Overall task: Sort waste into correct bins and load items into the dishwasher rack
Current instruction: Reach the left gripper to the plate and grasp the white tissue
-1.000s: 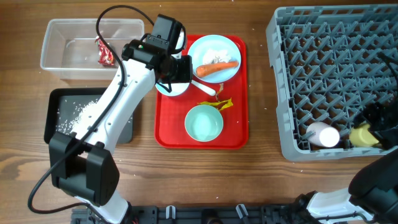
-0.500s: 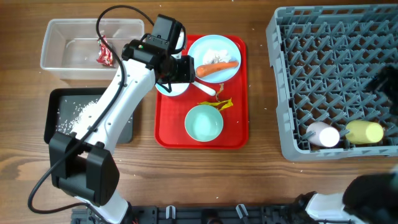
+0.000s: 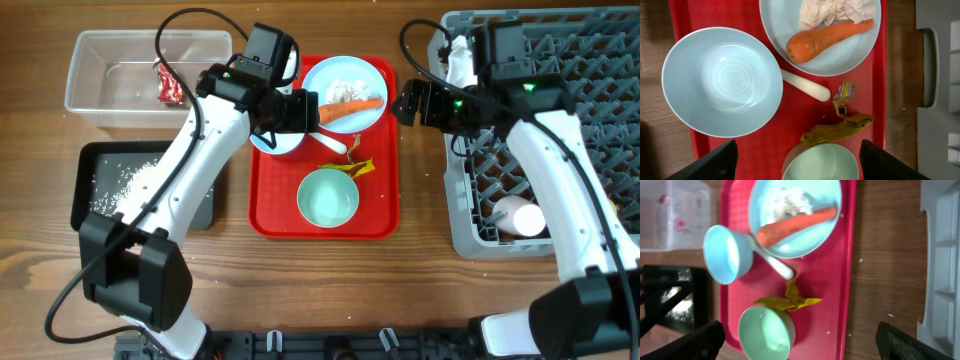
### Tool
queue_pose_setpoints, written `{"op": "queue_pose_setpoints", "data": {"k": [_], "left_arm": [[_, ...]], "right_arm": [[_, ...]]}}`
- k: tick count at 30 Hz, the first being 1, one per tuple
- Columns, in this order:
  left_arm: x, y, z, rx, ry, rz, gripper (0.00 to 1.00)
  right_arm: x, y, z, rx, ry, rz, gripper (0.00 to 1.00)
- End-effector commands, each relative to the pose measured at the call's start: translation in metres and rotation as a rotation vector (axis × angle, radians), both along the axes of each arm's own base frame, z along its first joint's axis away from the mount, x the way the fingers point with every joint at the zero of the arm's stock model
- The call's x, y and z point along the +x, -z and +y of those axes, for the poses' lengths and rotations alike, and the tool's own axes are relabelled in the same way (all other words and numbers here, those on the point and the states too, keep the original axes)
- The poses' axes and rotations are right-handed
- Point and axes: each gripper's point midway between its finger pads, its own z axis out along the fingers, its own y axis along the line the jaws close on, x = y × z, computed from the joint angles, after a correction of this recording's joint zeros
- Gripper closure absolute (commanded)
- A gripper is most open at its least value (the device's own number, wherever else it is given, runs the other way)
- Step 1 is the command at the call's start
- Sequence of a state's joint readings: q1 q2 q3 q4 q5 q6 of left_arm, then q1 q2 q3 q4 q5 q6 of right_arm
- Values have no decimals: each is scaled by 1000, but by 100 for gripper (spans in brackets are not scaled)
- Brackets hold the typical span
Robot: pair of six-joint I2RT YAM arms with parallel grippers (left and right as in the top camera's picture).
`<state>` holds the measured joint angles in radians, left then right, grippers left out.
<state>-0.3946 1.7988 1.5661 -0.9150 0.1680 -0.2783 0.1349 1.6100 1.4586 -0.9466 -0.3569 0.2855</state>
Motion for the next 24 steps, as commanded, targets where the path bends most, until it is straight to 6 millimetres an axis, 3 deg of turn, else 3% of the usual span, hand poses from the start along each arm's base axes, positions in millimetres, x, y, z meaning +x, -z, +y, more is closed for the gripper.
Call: {"op": "queue_pose_setpoints", "data": {"k": [1,4,5,7,10,13,14,15,17,18,21,24], "left_arm": [[-10,3,-34,40,224,-67,23],[-25,37,-80,103,449,-80,22],[-30,54,-90,124,498,-65,21],[-39,83,-102,156,580,-30,22],[-50,110,-109,195,682,3,22],[-46,132,-101,254,690,24,25],[-46,139,-99,265,689,36,29],[-46,142,-99,268,689,43,43],[-45,142,-100,264,683,37,81],[-45,142,-100,262,675,39,92],[-43,140,-100,254,643,44,96],[-34,107,-106,227,596,5,96]], "right_arm": [[14,-19,-30,-5,105,-58,1],[7,-59,-82,-17,218,-149,1],[-3,-71,-103,-26,270,-170,0],[-19,-84,-129,-45,328,-188,0],[-36,-87,-142,-66,348,-176,0],[-39,-83,-142,-72,338,-159,1],[-39,-83,-141,-71,338,-158,0],[-39,-83,-142,-71,338,-158,0],[-39,-83,-142,-71,338,-158,0],[-39,-83,-141,-71,338,-158,0],[-42,-80,-141,-82,317,-148,0],[-45,-79,-140,-86,309,-138,0]]}}
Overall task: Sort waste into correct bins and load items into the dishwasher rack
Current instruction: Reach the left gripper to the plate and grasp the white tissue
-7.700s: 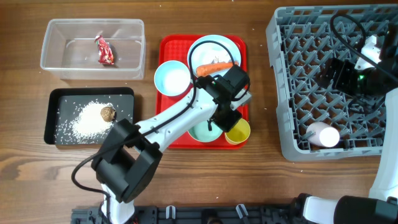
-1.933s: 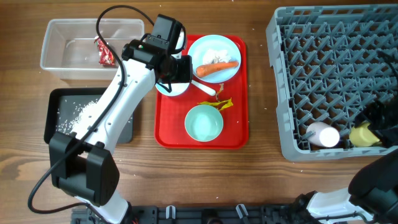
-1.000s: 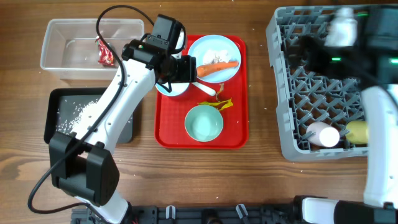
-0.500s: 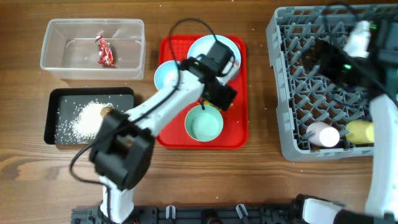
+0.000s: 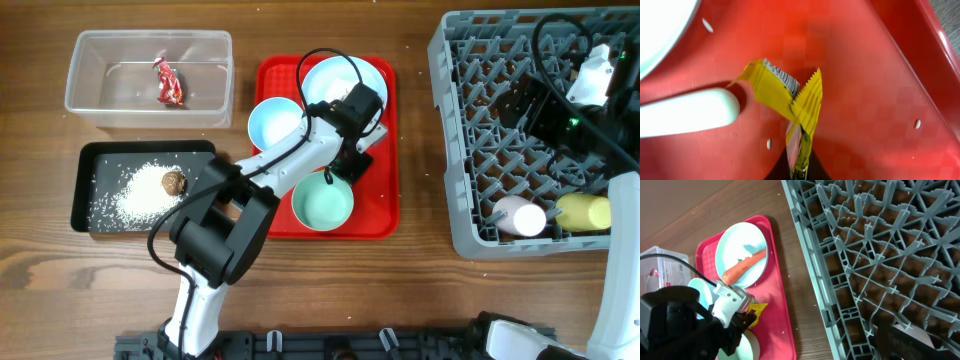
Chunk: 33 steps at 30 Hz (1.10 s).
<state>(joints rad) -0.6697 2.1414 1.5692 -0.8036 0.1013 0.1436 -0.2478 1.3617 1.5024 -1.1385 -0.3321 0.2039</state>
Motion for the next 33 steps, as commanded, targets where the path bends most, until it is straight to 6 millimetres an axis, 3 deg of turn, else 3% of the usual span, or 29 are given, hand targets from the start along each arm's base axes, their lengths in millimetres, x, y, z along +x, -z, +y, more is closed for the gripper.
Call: {"op": "queue_pose_setpoints", "data": {"k": [1,2,3,5,7,10,12,14,15,16,17,21,24,26,29,31,33], "left_arm": [[21,-55,-8,-62,-66,-72,96],[32,-84,-8,-92,-82,-114,96],[57,-121,4,-126,-149,-197,96],[92,-147,39,-131,-248,-291,96],[139,-151,116,-118,-424,-344,96],[185,-163,220,-151,-633,-430,94],[195,-156,252,-187,-687,-420,90],[199,-136,274,-166,-730,-395,85],[200,-129,281,-158,-744,-382,70],[200,-123,284,-153,-751,-371,42],[200,-119,284,-150,-751,-363,0],[195,-116,281,-149,-763,-336,0],[188,-115,251,-171,-707,-300,0],[183,-118,207,-227,-617,-279,0],[167,-118,103,-256,-331,-308,0],[161,-100,40,-207,-198,-378,0],[162,-74,8,-188,-156,-411,0]], "right_arm": [[1,-2,-2,-21,-17,-9,0],[1,-2,-2,-20,-17,-7,0],[0,-1,-2,-19,-17,-3,0],[-1,-1,-2,-18,-17,1,0],[-2,0,-1,-17,-17,7,0],[-2,0,-1,-16,-17,8,0],[-2,0,-1,-16,-17,7,0],[-2,1,-1,-16,-16,9,1],[-2,1,-1,-16,-17,9,0],[-2,1,-1,-16,-17,9,0],[-2,1,-1,-16,-17,9,1],[-3,1,-1,-14,-17,13,0],[-3,2,-1,-13,-18,16,0],[-2,5,-1,-12,-17,18,0],[-1,12,-1,-4,-11,33,0],[-1,17,-1,0,-12,50,0],[-1,17,-1,-6,-21,50,0]]}}
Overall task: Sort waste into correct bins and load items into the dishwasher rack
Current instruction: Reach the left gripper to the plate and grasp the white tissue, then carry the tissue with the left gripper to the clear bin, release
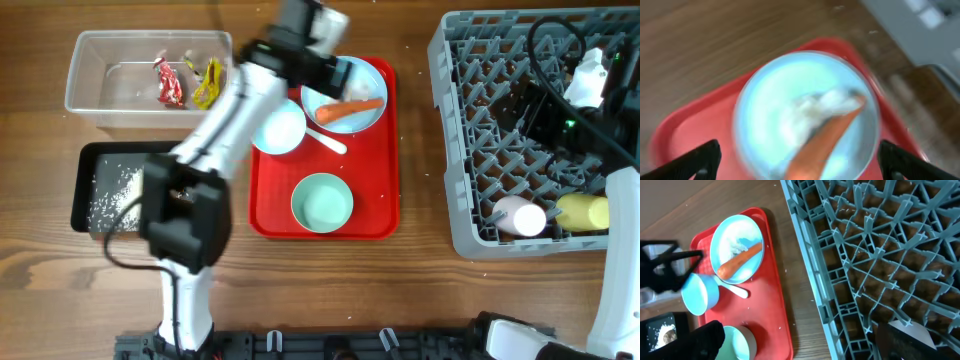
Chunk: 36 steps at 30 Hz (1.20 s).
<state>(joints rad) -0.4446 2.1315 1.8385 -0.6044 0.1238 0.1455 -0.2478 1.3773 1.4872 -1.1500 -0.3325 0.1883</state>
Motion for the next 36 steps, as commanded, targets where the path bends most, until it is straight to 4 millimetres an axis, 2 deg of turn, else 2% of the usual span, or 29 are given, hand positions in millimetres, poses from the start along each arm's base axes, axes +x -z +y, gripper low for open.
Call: {"op": "queue_pose_setpoints", "data": {"k": [1,4,7,8,10,11,12,15,16,17,19,21,23,24,25,26,28,29,30,31,33,34,35,36], "left_arm": [[5,66,-32,99,36,-13,0],[10,98,-31,70,-36,39,0],[15,101,-26,70,-47,36,2],[17,100,-24,56,-68,38,6],[18,100,-23,50,-79,42,35],[18,100,-23,43,-91,47,62],[18,100,-23,42,-91,48,73],[15,101,-25,43,-91,55,96],[13,100,-24,47,-91,61,96],[10,90,-22,49,-92,65,96],[6,64,-17,43,-96,55,96],[5,21,-1,5,-154,33,96],[9,-23,22,-27,-200,-18,96],[14,-51,48,-43,-249,-61,96],[18,-64,68,-46,-287,-81,96],[21,-70,85,-42,-319,-87,96],[27,-65,137,-12,-419,-56,96],[28,-54,161,5,-462,-22,96],[28,-48,174,14,-487,-2,96],[29,-30,202,33,-538,46,92],[29,-8,229,52,-588,100,78],[29,-3,236,56,-600,114,72],[28,0,241,59,-610,123,48],[28,1,244,60,-615,125,5]], "right_arm": [[-2,6,-1,-13,-20,18,0],[-6,10,-2,-25,-28,40,0],[-6,10,-2,-26,-29,40,0],[-7,10,-2,-26,-31,43,0],[-7,11,-2,-27,-33,46,0],[-7,11,-2,-28,-34,46,0],[-7,11,-2,-28,-34,45,0],[-7,11,-2,-29,-35,45,0],[-7,11,-3,-32,-34,45,0],[-7,11,-3,-32,-34,45,0],[-7,11,-3,-32,-34,45,0],[-7,11,-3,-32,-34,45,0],[-7,11,-3,-33,-34,45,0],[-7,10,-3,-33,-34,44,0],[-7,11,-3,-32,-34,44,1],[-7,11,-3,-32,-34,45,0],[-7,11,-3,-32,-34,44,0],[-7,10,-3,-33,-34,42,0],[-6,10,-3,-33,-34,41,0],[-6,10,-3,-33,-34,41,0],[-7,10,-3,-33,-34,42,0],[-7,10,-3,-32,-34,43,0],[-7,11,-3,-32,-34,45,0],[-8,11,-2,-32,-35,46,0]]}}
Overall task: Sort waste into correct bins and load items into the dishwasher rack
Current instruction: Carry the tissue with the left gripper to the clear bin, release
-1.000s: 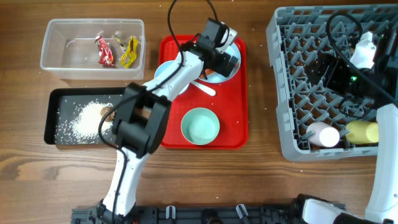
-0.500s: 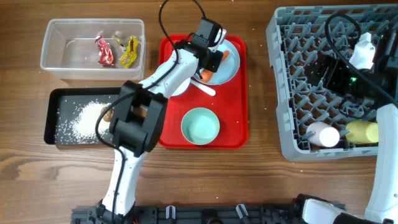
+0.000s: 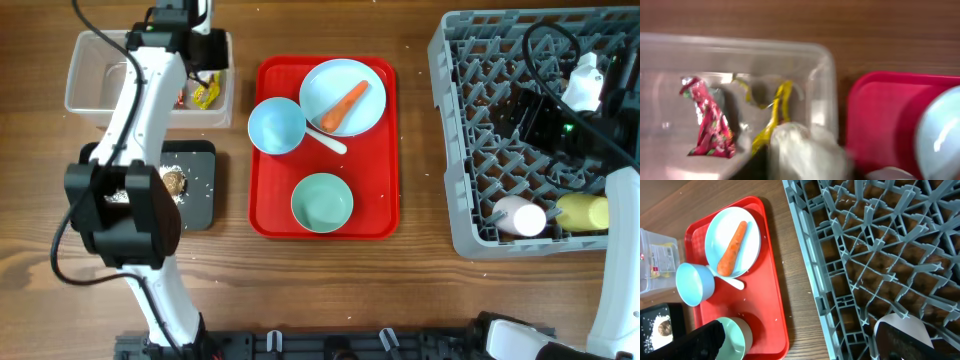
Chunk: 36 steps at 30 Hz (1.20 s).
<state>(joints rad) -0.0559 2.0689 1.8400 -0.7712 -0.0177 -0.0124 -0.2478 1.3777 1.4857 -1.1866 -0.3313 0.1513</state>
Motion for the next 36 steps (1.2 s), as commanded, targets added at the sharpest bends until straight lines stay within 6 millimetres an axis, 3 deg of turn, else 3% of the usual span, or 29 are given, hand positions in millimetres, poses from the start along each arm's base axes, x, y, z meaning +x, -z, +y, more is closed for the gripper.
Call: {"op": "queue_pose_setpoints", "data": {"k": [1,5,7,8,11,14,15,16,19,21,24,29,33,36], "left_arm": [[-1,10,8,3,-16,22,0],[-5,10,-10,-5,22,32,0],[-7,10,-40,-2,82,30,0],[-11,9,-68,38,175,22,0],[-13,6,-94,119,208,-7,0],[-10,5,-84,115,162,-9,8],[-10,7,-67,100,106,6,22],[-10,9,-58,87,91,20,30],[-15,15,-46,53,84,60,23],[-13,26,-46,53,84,74,24],[-20,45,-66,19,132,131,31],[-37,50,-88,30,180,181,36],[-42,53,-85,38,177,207,39],[-34,51,-65,106,125,181,36]], "right_arm": [[0,6,-4,-21,-5,16,0],[0,6,-4,-21,-5,16,0],[0,6,-4,-21,-5,16,0],[0,6,-4,-21,-4,17,0],[-1,6,-4,-20,-5,20,0],[-1,6,-4,-20,-5,21,0],[-1,6,-4,-20,-5,21,0],[-1,6,-4,-20,-5,21,0],[0,6,-4,-20,-5,17,0],[0,6,-4,-21,-5,15,0],[0,6,-4,-21,-5,16,0],[0,6,-4,-21,-5,18,0],[0,6,-4,-22,-5,15,0],[-1,6,-4,-20,-5,19,1]]}}
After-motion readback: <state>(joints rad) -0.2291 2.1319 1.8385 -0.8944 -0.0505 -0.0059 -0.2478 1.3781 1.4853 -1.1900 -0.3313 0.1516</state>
